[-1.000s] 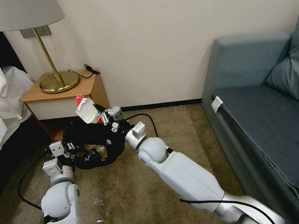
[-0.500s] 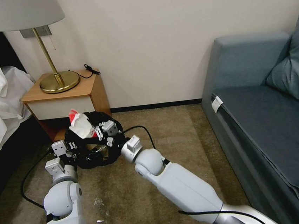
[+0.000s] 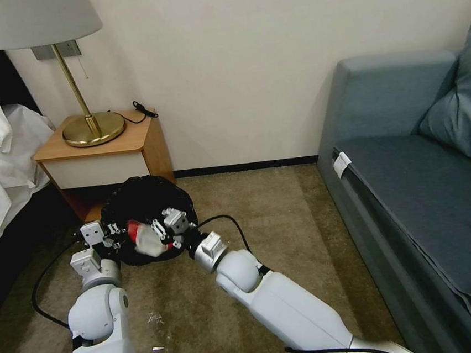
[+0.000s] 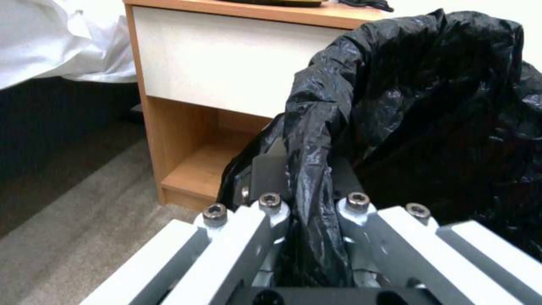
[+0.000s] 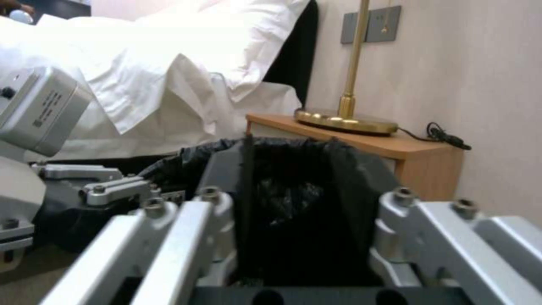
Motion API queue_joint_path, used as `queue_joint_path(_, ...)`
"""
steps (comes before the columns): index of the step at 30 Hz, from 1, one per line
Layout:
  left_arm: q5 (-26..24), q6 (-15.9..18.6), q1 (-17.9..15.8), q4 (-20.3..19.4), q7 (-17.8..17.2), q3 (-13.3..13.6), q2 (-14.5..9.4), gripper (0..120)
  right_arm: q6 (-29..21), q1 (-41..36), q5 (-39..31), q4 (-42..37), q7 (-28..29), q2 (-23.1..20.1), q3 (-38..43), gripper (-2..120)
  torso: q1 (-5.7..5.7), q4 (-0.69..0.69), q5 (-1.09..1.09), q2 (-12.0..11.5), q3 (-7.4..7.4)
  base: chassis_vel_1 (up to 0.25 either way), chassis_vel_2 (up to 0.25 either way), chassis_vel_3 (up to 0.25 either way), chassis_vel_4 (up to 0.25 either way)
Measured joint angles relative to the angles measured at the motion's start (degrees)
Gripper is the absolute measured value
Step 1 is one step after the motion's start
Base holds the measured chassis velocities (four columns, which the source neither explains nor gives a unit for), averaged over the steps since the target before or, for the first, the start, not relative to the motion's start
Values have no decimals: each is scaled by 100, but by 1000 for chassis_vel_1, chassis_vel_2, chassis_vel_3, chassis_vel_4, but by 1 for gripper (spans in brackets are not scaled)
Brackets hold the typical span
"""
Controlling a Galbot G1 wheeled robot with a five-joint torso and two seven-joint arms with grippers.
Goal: Pick up the trash bin, then pick up the garbage on the floor and place it into the trash bin.
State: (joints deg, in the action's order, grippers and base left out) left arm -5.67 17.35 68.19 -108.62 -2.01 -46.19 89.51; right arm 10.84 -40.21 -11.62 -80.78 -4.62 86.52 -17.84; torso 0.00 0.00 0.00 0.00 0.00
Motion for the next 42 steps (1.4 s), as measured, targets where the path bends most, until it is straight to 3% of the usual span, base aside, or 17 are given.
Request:
queue_joint_path(3, -1, 0, -4, 6, 0, 1, 1, 4, -5, 2, -11, -13, 0, -8, 14, 45, 0, 0, 0, 0, 0, 0, 0, 0, 0)
queue_joint_path(5, -43, 14, -8, 29, -6, 12, 1, 4, -27, -6, -25, -111, -32, -15, 209, 57, 0, 1, 0, 0, 0, 0, 0, 0, 0)
queue_joint_path(11, -349, 128, -5, 111, -124, 65, 0, 4, -103, -9, -55, -296, -193, 35, 985, 75, 0, 0, 0, 0, 0, 0, 0, 0, 0)
queue_joint_path(13, -1007, 491, -15, 119, -489, 95, -30, 4, -136, -57, -171, -454, -138, -47, 1556, 87, 0, 1, 1, 0, 0, 0, 0, 0, 0)
queue_joint_path(16, -1342, 652, -42, 134, -640, 100, -59, 4, -145, -136, -222, -522, -124, -134, 1844, 93, 0, 0, 1, 0, 0, 0, 0, 0, 0)
queue_joint_path(18, -1955, 976, -125, 141, -987, 98, -127, 4, -140, -397, -290, -633, -142, -287, 2370, 99, 0, -1, 2, 0, 0, 0, 0, 0, 0)
queue_joint_path(19, -1955, 976, -125, 141, -987, 98, -127, 4, -140, -397, -290, -633, -142, -287, 2370, 99, 0, -1, 2, 0, 0, 0, 0, 0, 0)
queue_joint_path(21, -2434, 1228, -215, 187, -1344, 63, -159, 4, -47, -883, -317, -748, -289, -405, 2937, 100, 0, -2, 2, 0, 0, 0, 0, 0, 0)
queue_joint_path(27, -2784, 1272, -307, 502, -1704, -119, -246, 4, 182, -1625, -467, -948, -517, -573, 3850, 100, 0, -1, 1, 0, 0, 0, 0, 0, 0)
queue_joint_path(33, -3168, 1099, -374, 935, -1709, -318, -333, 4, 334, -2094, -563, -1196, -583, -762, 4340, 100, 0, 0, 0, 0, 0, 0, 0, 0, 0)
queue_joint_path(42, -3360, 755, -455, 1471, -1563, -461, -394, 4, 502, -2671, -649, -1413, -622, -704, 4697, 100, 0, 0, -1, 0, 0, 0, 0, 0, 0)
